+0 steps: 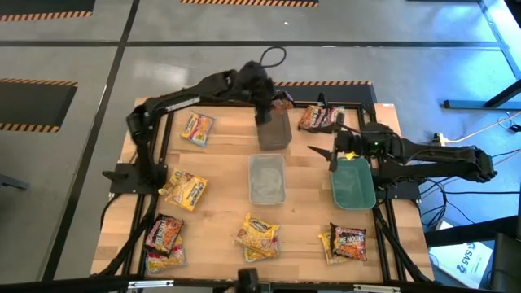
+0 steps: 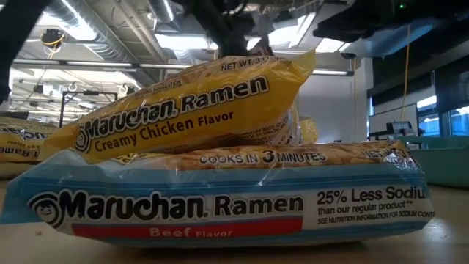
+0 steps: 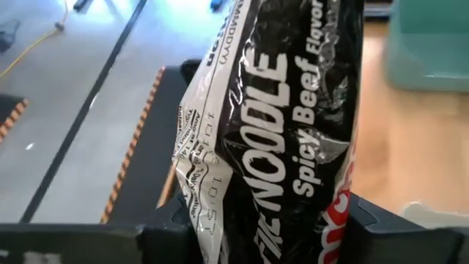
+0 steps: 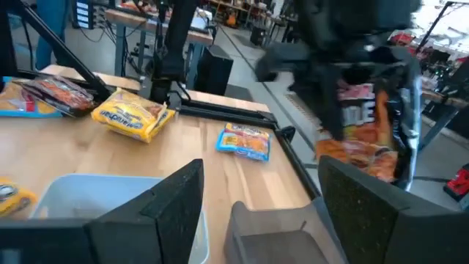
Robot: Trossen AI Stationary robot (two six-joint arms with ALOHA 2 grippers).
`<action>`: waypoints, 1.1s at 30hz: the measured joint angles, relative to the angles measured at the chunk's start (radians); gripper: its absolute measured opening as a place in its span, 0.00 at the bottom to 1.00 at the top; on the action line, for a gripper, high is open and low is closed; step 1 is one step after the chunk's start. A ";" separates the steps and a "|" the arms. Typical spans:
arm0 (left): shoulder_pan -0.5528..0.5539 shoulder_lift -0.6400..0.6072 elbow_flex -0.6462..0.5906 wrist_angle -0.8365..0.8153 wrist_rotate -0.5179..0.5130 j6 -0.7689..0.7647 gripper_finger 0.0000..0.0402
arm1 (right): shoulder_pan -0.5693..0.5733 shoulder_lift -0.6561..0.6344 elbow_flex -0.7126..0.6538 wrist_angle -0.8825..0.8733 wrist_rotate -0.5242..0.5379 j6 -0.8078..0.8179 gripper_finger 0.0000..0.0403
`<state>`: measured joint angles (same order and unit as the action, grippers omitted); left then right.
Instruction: Sort Maruchan noodles
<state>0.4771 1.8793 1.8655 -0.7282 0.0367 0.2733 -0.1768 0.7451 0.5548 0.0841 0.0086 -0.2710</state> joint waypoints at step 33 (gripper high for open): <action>0.112 0.339 0.160 -0.084 0.033 0.050 0.41 | 0.000 0.038 0.000 -0.013 -0.001 0.001 0.63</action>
<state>0.5892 2.2186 2.0258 -0.8124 0.0702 0.3235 -0.1768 0.7834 0.5549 0.0708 0.0078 -0.2703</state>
